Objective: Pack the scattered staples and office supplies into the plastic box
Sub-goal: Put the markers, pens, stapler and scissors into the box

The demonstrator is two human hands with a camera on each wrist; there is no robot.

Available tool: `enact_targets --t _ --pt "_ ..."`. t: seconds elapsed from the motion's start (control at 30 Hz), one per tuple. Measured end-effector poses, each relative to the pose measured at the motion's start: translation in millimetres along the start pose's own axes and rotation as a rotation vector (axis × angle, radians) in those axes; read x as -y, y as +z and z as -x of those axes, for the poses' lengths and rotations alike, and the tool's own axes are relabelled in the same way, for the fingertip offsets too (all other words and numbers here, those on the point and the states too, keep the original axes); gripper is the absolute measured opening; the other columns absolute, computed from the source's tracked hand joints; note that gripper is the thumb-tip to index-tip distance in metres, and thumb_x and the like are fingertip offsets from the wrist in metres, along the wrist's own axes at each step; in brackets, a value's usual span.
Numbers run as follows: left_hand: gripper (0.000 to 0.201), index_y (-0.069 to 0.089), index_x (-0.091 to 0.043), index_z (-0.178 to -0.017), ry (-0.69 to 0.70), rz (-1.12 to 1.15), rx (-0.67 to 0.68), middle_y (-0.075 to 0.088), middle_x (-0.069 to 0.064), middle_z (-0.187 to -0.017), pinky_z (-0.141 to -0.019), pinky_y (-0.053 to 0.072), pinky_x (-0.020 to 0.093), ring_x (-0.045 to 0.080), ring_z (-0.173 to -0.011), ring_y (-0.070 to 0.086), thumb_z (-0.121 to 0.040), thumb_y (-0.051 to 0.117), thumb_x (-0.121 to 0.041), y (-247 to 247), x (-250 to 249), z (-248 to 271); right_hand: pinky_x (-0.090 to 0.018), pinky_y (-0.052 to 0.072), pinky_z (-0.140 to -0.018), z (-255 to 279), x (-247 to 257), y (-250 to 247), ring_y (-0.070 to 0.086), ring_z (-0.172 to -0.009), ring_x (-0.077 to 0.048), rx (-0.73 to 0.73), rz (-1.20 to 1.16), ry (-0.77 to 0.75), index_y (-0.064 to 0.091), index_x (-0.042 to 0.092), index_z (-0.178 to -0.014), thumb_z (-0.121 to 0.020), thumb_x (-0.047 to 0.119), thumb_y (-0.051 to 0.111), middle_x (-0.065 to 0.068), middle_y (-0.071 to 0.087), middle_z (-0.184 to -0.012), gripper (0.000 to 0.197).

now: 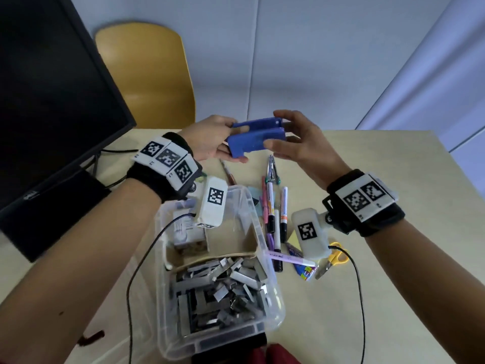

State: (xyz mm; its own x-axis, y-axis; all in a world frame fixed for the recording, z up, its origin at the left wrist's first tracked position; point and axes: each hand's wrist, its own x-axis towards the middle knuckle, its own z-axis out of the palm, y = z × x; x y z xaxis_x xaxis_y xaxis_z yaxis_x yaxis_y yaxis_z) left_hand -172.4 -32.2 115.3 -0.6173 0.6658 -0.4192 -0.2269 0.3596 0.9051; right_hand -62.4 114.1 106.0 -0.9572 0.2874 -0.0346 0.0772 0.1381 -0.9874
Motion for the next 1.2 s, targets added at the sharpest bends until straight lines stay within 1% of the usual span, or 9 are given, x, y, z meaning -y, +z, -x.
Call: enact_targets --t 0.1,0.23,0.4,0.57,0.7,0.8,0.87,1.03,1.2 --pt "0.019 0.058 -0.012 -0.098 -0.061 0.092 0.036 0.064 0.015 -0.094 -0.067 0.058 0.029 0.026 -0.063 0.07 -0.098 0.042 -0.023 -15 13 24 -0.039 0.054 -0.077 10 7 21 0.055 -0.08 -0.023 0.01 0.008 -0.017 0.051 0.014 -0.112 -0.078 -0.002 0.067 -0.012 0.056 -0.1 0.04" --pt "0.029 0.059 -0.012 -0.101 -0.062 -0.098 0.064 0.063 0.01 -0.093 -0.072 0.056 0.027 0.02 -0.074 0.067 -0.097 0.04 -0.033 -47 33 46 -0.025 0.053 -0.065 24 11 47 0.056 -0.069 -0.018 0.064 0.135 -0.046 0.055 0.017 -0.107 -0.074 0.0 0.072 -0.003 0.059 -0.087 0.042" --pt "0.018 0.059 -0.017 -0.103 -0.159 -0.657 0.015 0.055 -0.001 -0.089 -0.069 0.035 0.024 0.018 -0.088 0.051 -0.096 0.048 -0.029 -74 54 57 -0.034 0.053 -0.085 44 4 78 0.064 -0.089 -0.02 0.297 0.421 -0.044 0.057 0.014 -0.112 -0.072 0.007 0.076 -0.004 0.066 -0.098 0.045" --pt "0.07 0.032 -0.027 -0.14 -0.264 -1.154 0.227 0.049 0.0 -0.131 -0.102 0.035 0.032 0.021 -0.119 0.048 -0.081 0.068 -0.04 -65 69 68 -0.035 0.05 -0.09 54 -4 97 0.064 -0.095 -0.016 0.496 0.593 -0.042 0.059 0.016 -0.11 -0.071 0.011 0.077 0.0 0.068 -0.103 0.043" --pt "0.091 0.024 -0.021 -0.144 -0.185 -1.298 0.231 0.045 0.009 -0.133 -0.09 0.043 0.033 0.027 -0.113 0.052 -0.072 0.078 -0.031 -54 86 61 -0.027 0.049 -0.085 55 -3 101 0.063 -0.092 -0.014 0.517 0.656 -0.063 0.06 0.015 -0.111 -0.071 0.012 0.077 0.003 0.068 -0.1 0.045" --pt "0.082 0.032 -0.017 -0.137 -0.173 -1.327 0.205 0.033 0.012 -0.135 -0.081 0.043 0.031 0.03 -0.109 0.053 -0.071 0.079 -0.029 -52 90 58 -0.006 0.041 -0.075 56 -3 104 0.057 -0.085 -0.003 0.538 0.713 -0.093 0.061 0.017 -0.112 -0.071 0.013 0.077 0.009 0.065 -0.097 0.045" --pt "0.072 0.04 -0.015 -0.13 -0.156 -1.319 0.201 0.042 0.011 -0.131 -0.08 0.041 0.03 0.029 -0.108 0.053 -0.071 0.079 -0.028 -54 92 55 -0.002 0.038 -0.072 57 -7 106 0.053 -0.084 -0.002 0.559 0.773 -0.12 0.06 0.017 -0.115 -0.072 0.013 0.077 0.01 0.061 -0.097 0.047" --pt "0.054 0.051 -0.012 -0.117 -0.128 -1.33 0.189 0.059 0.008 -0.111 -0.075 0.038 0.028 0.026 -0.098 0.056 -0.073 0.079 -0.023 -55 90 48 -0.03 0.048 -0.083 66 -13 115 0.059 -0.089 -0.019 0.622 0.874 -0.084 0.055 0.015 -0.122 -0.076 0.013 0.072 -0.005 0.064 -0.109 0.049" --pt "0.035 0.053 -0.017 -0.1 -0.134 -1.326 0.199 0.067 0.005 -0.101 -0.071 0.044 0.031 0.025 -0.088 0.062 -0.074 0.077 -0.019 -57 96 37 -0.024 0.038 -0.077 71 -20 132 0.054 -0.087 -0.017 0.791 0.942 -0.025 0.053 0.011 -0.123 -0.086 0.011 0.059 -0.007 0.062 -0.108 0.037"
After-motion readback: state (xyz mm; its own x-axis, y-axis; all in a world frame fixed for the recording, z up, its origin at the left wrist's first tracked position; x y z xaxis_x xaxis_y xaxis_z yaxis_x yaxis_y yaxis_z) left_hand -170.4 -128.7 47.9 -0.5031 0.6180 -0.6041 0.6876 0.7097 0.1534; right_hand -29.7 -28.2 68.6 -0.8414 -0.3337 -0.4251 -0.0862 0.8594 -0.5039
